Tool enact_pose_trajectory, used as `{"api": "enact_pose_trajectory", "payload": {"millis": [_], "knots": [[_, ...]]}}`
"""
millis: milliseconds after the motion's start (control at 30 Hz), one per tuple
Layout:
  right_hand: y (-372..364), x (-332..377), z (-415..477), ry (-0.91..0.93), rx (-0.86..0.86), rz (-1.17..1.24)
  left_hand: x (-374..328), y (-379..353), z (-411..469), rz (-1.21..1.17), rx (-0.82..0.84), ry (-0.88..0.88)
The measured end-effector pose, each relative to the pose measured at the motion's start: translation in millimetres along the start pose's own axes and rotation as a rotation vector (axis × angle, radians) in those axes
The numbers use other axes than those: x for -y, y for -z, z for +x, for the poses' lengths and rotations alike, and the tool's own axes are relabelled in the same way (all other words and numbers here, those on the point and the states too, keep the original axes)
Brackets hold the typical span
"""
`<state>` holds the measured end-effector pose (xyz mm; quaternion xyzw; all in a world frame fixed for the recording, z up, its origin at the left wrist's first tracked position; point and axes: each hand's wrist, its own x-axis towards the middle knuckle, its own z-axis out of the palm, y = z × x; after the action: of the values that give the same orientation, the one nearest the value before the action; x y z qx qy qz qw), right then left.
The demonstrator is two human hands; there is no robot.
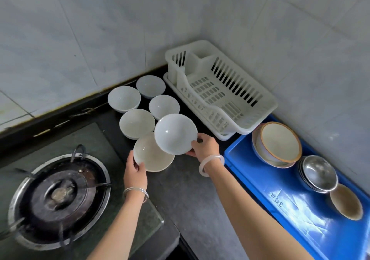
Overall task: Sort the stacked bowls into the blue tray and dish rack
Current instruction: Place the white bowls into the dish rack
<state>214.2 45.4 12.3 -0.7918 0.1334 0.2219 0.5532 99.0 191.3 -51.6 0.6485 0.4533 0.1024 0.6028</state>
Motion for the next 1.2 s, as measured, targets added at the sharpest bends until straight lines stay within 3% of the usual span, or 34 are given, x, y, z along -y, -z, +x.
{"api": "enact_pose_trajectory", "payload": {"millis": [300,733,900,1033,1200], "knots": [[-35,12,-14,0.015,0.050,-0.408,1,8,16,-0.317,0.060,0.094],[-50,3,-7,-0.039,0.039,-0.543,4,16,25,-0.186,0.123,0.085],[-47,0,-3,-0.051,0.071,-0.520,0,17,25,-0.246,0.141,0.101],[-45,-5,-2,-0.282,0.230,-0.147,-6,18,24,-0.339,0.180,0.167],[-45,-12,-1,-0.269,0.248,0.003,-11,17,21,-0.379,0.158,0.234]]}}
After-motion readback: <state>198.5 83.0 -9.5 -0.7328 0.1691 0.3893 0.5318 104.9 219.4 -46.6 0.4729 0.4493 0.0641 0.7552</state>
